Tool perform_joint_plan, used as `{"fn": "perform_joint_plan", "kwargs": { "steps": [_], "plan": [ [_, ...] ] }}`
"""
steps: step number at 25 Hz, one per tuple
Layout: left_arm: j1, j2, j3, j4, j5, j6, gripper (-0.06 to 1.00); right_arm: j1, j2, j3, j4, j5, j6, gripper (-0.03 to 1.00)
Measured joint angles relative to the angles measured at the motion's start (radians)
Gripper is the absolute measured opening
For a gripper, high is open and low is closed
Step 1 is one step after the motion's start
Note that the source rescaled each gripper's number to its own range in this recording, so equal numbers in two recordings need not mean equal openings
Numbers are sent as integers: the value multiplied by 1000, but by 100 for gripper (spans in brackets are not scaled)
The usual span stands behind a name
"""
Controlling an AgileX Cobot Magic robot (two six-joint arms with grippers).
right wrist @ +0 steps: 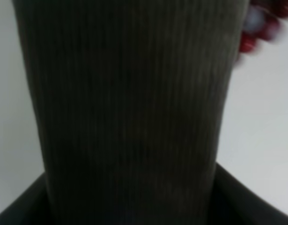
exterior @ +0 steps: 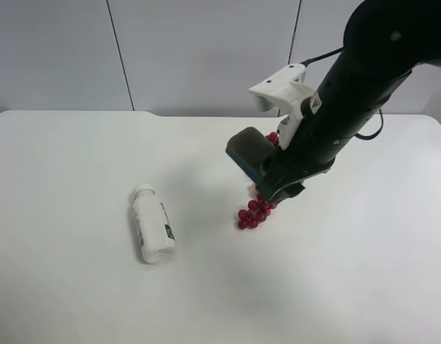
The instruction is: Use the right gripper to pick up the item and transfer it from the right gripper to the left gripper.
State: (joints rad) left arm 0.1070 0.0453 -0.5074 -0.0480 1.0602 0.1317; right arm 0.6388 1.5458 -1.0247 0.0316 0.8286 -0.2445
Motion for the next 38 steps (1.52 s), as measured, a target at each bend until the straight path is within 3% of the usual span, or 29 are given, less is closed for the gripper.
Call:
{"fn": "perform_joint_plan", "kwargs": {
  "steps": [4, 9, 23, 29, 38],
  "plan": [
    [0, 80, 0, -45, 0, 0, 100, 102, 0, 0, 0, -24, -34, 0],
    [-32, 153, 0, -191, -9, 4, 100, 188, 0, 0, 0, -50, -66, 0],
    [-261, 447, -111, -603, -3, 12, 100, 395, 0, 0, -1, -148, -117, 0],
    [-302, 610, -114, -747, -8, 17, 100, 417, 0, 0, 0, -165, -123, 0],
    [-302, 791, -114, -874, -49, 105, 100, 459, 0, 0, 2, -177, -141, 0]
  ]
}}
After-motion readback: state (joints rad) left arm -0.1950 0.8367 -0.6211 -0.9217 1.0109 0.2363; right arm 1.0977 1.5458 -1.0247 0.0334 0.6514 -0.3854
